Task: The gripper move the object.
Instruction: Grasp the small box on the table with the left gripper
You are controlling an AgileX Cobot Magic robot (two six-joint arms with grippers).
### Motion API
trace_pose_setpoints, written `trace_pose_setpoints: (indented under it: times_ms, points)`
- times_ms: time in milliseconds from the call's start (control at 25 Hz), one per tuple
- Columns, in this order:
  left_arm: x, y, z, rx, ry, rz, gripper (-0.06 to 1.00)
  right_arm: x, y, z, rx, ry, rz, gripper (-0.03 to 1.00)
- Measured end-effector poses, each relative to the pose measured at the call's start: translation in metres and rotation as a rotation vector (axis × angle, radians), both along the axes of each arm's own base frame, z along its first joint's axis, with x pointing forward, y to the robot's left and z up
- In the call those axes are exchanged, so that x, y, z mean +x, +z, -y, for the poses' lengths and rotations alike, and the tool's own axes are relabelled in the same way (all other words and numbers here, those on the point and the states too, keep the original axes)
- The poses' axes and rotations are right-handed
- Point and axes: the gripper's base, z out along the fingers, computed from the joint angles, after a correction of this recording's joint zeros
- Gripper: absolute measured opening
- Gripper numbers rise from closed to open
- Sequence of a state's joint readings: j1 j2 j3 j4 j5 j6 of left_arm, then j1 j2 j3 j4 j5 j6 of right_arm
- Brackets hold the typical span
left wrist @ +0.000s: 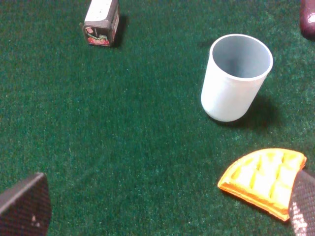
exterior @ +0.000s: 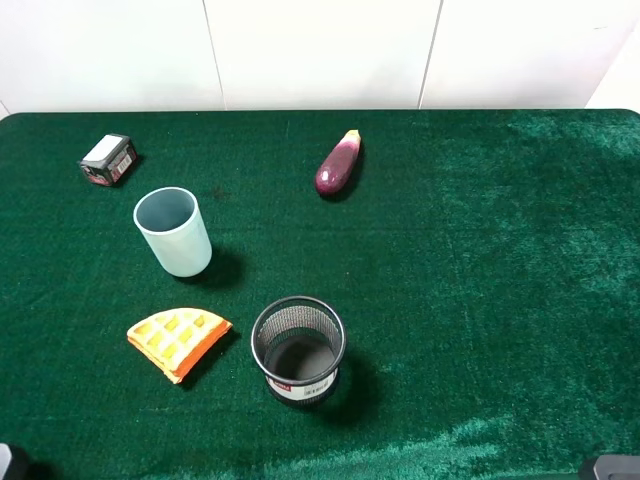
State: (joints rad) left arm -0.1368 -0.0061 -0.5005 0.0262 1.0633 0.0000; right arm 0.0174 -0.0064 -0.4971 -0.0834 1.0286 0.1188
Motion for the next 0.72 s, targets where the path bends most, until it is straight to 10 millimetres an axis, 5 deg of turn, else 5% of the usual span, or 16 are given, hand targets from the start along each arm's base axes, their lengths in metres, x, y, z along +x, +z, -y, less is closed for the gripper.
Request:
trace_pose_setpoints:
  times_ms: [720]
  points:
    - [0.012, 0.008, 0.002, 0.012, 0.000, -0.079, 0.98, 0.000, 0.000, 0.000, 0.001, 0.001, 0.000, 0.70]
